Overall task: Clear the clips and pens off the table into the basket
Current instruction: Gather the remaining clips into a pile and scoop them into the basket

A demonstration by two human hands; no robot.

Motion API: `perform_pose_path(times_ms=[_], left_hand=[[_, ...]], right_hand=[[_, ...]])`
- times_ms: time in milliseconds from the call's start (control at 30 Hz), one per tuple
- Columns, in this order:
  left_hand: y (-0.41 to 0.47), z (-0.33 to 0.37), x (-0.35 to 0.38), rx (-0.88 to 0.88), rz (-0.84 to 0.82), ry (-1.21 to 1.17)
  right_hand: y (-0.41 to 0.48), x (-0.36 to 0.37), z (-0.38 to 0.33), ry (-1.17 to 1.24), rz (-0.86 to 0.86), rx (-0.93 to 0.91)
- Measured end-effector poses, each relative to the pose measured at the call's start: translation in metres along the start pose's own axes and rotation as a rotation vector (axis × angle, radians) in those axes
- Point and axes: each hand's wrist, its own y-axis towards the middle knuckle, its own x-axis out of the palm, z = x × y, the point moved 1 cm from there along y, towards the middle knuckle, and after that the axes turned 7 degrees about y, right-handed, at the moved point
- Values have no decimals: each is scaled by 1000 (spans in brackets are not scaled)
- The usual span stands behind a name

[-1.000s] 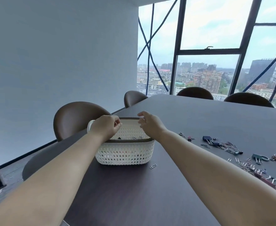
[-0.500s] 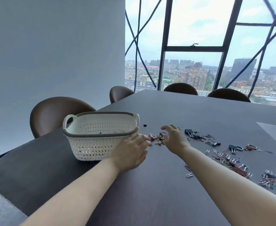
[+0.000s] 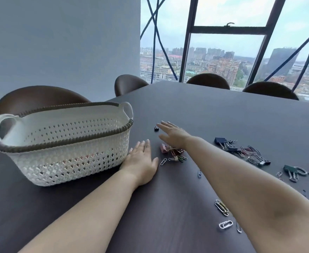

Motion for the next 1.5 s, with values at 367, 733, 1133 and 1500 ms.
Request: perform_pose_path(times_ms=[367,733,1133,1500], left_hand=[[-3,2,-4,10,-24,28],[-16,65,-11,247,-175,-119],[65,84,-2,206,-70,-41],[102,105,10,367,-151,54]], right_hand=[[-22,-4,3,162,-178,-91],[-202,-21,23,445,-187,-4],[-149,-56,141,50,167,301],[-106,-42,142,48,-26,212]])
